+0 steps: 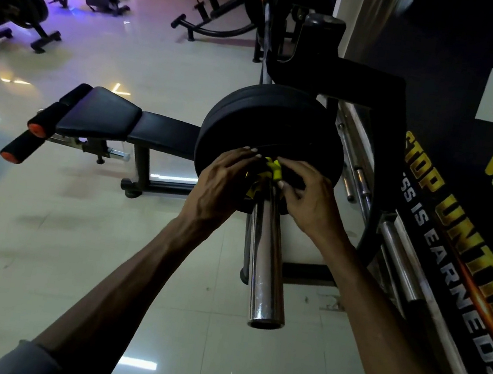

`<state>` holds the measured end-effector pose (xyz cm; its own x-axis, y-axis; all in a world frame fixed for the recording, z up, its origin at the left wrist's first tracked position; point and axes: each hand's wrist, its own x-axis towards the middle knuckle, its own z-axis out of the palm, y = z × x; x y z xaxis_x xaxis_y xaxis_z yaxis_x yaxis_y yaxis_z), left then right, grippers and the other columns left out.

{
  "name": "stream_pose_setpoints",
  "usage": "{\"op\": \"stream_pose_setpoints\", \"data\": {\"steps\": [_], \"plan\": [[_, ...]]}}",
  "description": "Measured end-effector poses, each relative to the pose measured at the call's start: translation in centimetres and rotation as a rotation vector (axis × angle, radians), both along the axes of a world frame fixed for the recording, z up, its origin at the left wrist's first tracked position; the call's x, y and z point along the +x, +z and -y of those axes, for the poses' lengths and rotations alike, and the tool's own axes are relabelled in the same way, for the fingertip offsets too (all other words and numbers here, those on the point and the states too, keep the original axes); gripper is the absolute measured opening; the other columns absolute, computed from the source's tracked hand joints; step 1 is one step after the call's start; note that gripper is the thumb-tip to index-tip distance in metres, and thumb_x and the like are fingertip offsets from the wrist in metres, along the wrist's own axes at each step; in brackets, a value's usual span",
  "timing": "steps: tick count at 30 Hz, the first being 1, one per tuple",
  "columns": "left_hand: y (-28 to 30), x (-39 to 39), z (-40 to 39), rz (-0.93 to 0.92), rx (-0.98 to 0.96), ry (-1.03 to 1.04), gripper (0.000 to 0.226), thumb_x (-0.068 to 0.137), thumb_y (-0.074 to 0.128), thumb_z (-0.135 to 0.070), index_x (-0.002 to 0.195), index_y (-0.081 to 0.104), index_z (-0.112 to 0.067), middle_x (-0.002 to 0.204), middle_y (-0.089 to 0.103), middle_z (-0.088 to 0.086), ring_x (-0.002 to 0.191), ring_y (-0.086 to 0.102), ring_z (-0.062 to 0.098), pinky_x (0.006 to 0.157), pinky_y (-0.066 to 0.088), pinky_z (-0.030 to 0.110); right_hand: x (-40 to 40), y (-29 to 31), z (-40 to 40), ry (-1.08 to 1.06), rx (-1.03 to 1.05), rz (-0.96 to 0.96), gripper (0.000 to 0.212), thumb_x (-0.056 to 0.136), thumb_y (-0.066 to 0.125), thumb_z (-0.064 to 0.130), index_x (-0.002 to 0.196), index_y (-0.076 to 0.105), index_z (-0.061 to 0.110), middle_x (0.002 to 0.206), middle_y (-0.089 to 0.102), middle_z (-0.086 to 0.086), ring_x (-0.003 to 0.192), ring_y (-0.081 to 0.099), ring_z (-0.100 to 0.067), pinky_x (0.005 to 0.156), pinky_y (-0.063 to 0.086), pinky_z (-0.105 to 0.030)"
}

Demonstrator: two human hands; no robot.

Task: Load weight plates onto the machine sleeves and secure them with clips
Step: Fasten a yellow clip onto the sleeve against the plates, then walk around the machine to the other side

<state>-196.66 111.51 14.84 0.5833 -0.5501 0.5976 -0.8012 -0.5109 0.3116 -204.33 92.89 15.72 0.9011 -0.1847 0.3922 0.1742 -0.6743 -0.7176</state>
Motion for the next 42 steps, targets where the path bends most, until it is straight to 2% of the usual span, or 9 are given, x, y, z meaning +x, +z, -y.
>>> {"op": "stream_pose_setpoints", "data": {"steps": [5,10,20,22,24,28,34,39,42], "plan": [[-1.5,-1.1,0.3,-0.1,-0.168,0.073,0.041,0.091,0.08,-0.008,0.13,0.071,0.001,0.134,0.071,0.019,0.126,0.069,0.031,0.107,0.057,0.043,-0.1,-0.8,0.2,0.009,0.012,0.047,0.041,0.097,0.066,0.001,0.137,0.065,0.008,0.145,0.061,-0.006,0.135,0.057,-0.017,0.098,0.055,-0.018],[-2.4,-1.5,0.9,-0.136,-0.226,0.109,0.035,0.092,0.078,-0.006,0.125,0.073,0.003,0.127,0.074,0.022,0.118,0.074,0.033,0.099,0.062,0.046,-0.1,-1.3,-0.1,-0.011,-0.002,0.069,0.039,0.099,0.062,0.002,0.137,0.064,0.004,0.146,0.061,-0.008,0.136,0.056,-0.017,0.104,0.057,-0.036],[0.2,-3.7,-0.6,-0.217,-0.058,0.085,0.04,0.106,0.063,-0.021,0.143,0.063,-0.004,0.137,0.071,0.016,0.113,0.074,0.028,0.096,0.06,0.038,-1.8,0.2,-1.1,-0.014,-0.045,-0.032,0.04,0.101,0.06,0.004,0.141,0.06,0.002,0.149,0.058,-0.014,0.142,0.052,-0.025,0.115,0.047,-0.044],[0.0,-5.4,-1.8,-0.239,-0.068,0.087,0.043,0.107,0.061,-0.025,0.146,0.06,-0.006,0.132,0.071,0.015,0.103,0.072,0.018,0.091,0.057,0.019,-3.3,-0.2,-1.3,-0.026,-0.051,-0.046,0.041,0.103,0.058,0.009,0.143,0.059,0.004,0.15,0.057,-0.013,0.141,0.052,-0.026,0.115,0.047,-0.044],[-0.7,-7.7,-3.4,-0.278,-0.097,0.115,0.048,0.108,0.059,-0.032,0.151,0.055,-0.011,0.139,0.067,0.011,0.108,0.064,0.007,0.09,0.043,-0.001,-5.5,-1.5,-1.5,-0.074,-0.065,-0.057,0.042,0.104,0.058,0.016,0.145,0.057,0.006,0.151,0.056,-0.012,0.141,0.052,-0.026,0.117,0.045,-0.042],[-3.9,-12.8,-7.0,-0.381,-0.044,0.18,0.055,0.108,0.053,-0.046,0.155,0.05,-0.018,0.152,0.059,0.005,0.139,0.054,0.019,0.108,0.038,0.021,-11.0,-5.1,-2.6,-0.121,-0.089,-0.121,0.043,0.103,0.059,0.022,0.145,0.056,0.011,0.147,0.057,-0.008,0.136,0.055,-0.025,0.113,0.047,-0.044],[-8.4,-18.2,-13.2,-0.536,0.114,0.312,0.064,0.106,0.052,-0.052,0.157,0.045,-0.014,0.157,0.054,0.005,0.146,0.049,0.024,0.118,0.041,0.037,-15.8,-9.8,-7.4,-0.149,-0.092,-0.385,0.044,0.101,0.062,0.029,0.139,0.054,0.007,0.137,0.06,-0.016,0.123,0.061,-0.035,0.099,0.054,-0.043],[-10.3,-17.9,-19.5,-0.56,0.159,0.408,0.066,0.106,0.052,-0.053,0.157,0.044,-0.012,0.157,0.053,0.007,0.147,0.048,0.026,0.118,0.041,0.04,-14.9,-11.8,-13.7,0.008,-0.137,-0.419,0.057,0.103,0.061,0.032,0.152,0.046,0.007,0.157,0.047,-0.013,0.146,0.045,-0.027,0.122,0.037,-0.036],[-11.0,-17.0,-23.9,-0.57,0.168,0.471,0.067,0.105,0.051,-0.055,0.157,0.043,-0.013,0.158,0.052,0.006,0.144,0.05,0.027,0.116,0.044,0.043,-12.7,-12.7,-18.2,0.068,-0.194,-0.407,0.057,0.104,0.059,0.035,0.152,0.047,0.007,0.16,0.044,-0.009,0.148,0.041,-0.025,0.124,0.034,-0.038]]}}
